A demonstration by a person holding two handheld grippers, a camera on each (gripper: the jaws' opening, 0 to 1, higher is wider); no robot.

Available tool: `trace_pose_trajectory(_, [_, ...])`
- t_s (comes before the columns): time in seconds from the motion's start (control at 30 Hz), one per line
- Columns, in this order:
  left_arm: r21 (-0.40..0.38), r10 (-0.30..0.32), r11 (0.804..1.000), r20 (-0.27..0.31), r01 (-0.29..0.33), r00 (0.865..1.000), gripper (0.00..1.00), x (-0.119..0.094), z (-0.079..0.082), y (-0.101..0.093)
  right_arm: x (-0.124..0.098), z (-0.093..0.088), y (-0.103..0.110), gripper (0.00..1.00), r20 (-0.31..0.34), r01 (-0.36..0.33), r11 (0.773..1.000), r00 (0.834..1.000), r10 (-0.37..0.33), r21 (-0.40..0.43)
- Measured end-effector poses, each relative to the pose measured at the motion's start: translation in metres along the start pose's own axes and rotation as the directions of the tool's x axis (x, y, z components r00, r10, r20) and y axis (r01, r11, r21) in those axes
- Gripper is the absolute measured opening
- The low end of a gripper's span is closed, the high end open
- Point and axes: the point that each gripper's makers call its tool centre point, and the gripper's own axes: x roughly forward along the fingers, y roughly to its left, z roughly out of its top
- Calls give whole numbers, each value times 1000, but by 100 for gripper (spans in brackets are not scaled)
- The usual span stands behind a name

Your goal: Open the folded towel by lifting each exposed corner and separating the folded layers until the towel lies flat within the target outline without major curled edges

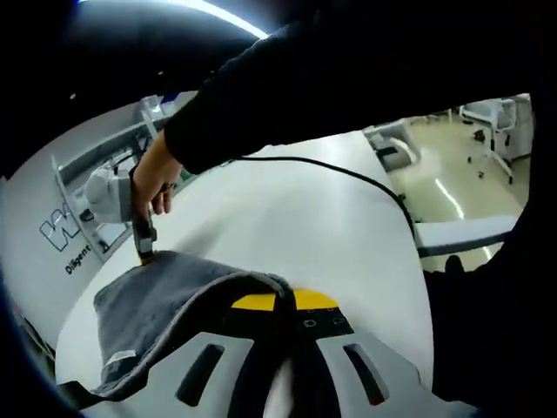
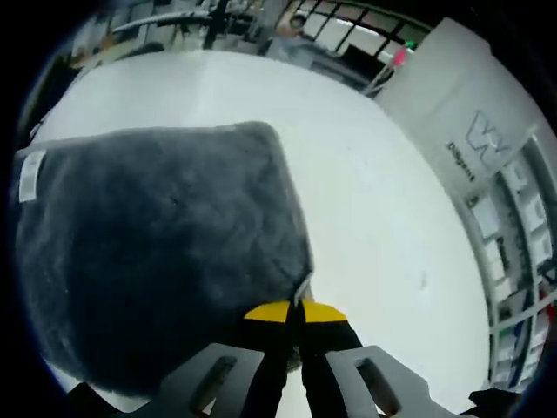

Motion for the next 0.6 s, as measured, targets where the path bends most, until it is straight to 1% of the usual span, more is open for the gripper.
trace_pose_trajectory(0.13, [31,14,999,-10,-13,1000,2,3,1,1,5,10,3,0,-7,4,1000,1000,-4,-31])
trace_pose_trajectory(0.27, [29,19,999,-8,-19,1000,2,5,1,3,8,17,5,0,-19,10,998,1000,-11,-63])
trace_pose_trajectory(0.4, [29,24,999,-8,-24,1000,2,5,1,4,9,20,5,0,-12,9,998,1000,-10,-57])
trace_pose_trajectory(0.6, [32,27,999,-7,-27,1000,2,6,1,4,9,20,5,0,1,17,999,1000,-17,-39])
